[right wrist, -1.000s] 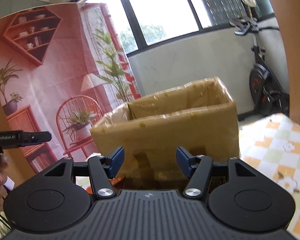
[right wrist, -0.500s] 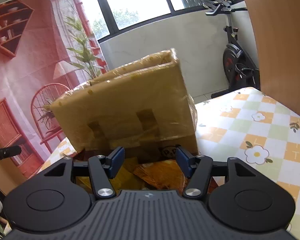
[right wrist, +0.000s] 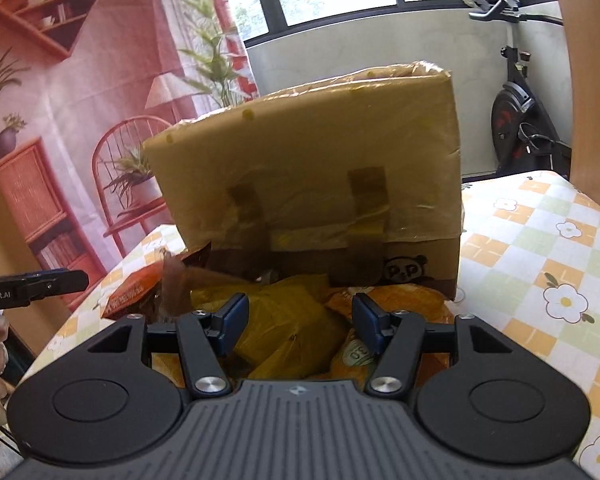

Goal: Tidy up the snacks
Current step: 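Grasp the orange corn chip bag with the left tool while the right grasps the yellow bag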

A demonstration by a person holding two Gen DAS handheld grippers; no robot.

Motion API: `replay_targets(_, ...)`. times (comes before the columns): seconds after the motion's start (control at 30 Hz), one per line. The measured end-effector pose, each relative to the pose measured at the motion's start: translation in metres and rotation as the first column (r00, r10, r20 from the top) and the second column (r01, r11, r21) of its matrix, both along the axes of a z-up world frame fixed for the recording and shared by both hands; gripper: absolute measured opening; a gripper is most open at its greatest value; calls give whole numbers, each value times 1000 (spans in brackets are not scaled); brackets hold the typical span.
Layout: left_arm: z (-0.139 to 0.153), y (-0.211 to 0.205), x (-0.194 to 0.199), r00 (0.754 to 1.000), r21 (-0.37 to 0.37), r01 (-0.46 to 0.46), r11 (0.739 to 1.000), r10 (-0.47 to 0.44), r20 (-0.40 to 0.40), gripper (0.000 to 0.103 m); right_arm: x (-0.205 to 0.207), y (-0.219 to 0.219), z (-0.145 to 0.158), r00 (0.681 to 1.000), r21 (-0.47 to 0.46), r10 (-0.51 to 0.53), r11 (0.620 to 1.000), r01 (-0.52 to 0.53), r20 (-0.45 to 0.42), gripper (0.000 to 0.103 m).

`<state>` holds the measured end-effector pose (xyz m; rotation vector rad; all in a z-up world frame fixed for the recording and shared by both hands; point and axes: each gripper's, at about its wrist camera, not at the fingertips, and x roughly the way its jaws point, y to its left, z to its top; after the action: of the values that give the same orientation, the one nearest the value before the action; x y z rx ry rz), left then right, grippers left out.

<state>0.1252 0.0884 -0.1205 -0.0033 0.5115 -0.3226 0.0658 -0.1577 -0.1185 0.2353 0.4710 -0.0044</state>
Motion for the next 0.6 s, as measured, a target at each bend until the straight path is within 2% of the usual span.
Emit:
replay_targets(0.2,-11,-2,-5,999,-19,-1,1000,0,-34,77,5,5,-7,999,-8,25,1000,-25,-23,61)
replay_targets(0.47,-19,-4,-5,999,18,-6,1000,7,-43,78,21,23,-12,994,-92,90,991,-95,-57,61)
replay_targets(0.6,-21,-8,-3,999,37,-2,999,3,-44,79,34,35,-17,991,-157,93,982,-106,-92,73)
